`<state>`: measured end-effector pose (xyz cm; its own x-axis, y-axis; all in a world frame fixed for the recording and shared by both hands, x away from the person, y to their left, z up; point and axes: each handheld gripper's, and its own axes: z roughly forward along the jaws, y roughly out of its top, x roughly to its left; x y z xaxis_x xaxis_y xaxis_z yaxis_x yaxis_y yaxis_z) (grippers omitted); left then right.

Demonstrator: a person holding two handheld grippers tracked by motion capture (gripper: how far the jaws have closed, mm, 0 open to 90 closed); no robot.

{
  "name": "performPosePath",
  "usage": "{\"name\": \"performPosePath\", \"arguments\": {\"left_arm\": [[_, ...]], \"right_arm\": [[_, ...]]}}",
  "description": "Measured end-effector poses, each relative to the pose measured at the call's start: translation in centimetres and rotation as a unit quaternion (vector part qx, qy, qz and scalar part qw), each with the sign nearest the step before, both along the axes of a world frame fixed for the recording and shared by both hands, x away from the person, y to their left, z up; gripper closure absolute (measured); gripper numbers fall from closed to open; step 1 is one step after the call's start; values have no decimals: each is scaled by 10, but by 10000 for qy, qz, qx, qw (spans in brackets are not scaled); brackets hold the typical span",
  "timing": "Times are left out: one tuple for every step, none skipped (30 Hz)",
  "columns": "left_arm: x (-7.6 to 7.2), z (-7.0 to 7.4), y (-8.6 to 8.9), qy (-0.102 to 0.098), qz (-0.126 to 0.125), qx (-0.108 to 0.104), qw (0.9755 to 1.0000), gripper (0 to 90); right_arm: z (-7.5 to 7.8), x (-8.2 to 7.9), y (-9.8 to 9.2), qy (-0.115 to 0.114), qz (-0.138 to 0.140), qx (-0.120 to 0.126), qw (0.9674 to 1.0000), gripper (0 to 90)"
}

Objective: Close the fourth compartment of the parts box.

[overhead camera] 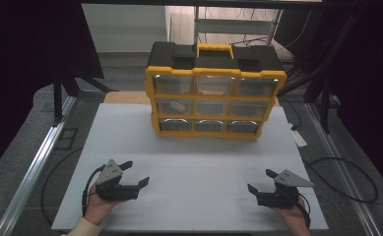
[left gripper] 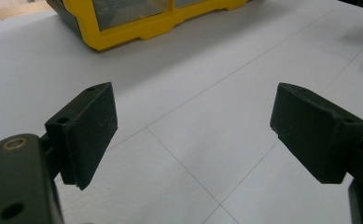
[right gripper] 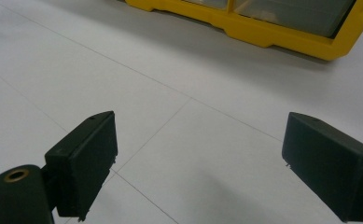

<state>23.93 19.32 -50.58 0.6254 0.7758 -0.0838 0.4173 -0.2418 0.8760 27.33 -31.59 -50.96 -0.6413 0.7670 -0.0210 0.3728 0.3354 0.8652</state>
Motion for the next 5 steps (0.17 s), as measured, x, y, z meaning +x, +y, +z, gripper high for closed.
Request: {"name": "performPosePath", "arguments": {"left_arm": [[-1, 1, 1, -3, -11, -16, 10000, 151], [-1, 1, 1, -10, -6, -56, 10000, 151], [-1, 1, 2, -8, -13, -67, 10000, 152], [-2, 1, 2, -12, -25, -66, 10000, 152], [-3, 0, 1, -8, -37, -68, 10000, 152]], "right_arm": [[0, 0, 0, 0, 2, 6, 10000, 109], [0, 0, 0, 0, -1, 5, 10000, 109], [0, 1, 0, 0, -5, 7, 10000, 109], [0, 0, 0, 0, -6, 10, 10000, 110], [0, 0, 0, 1, -2, 6, 10000, 109]]}}
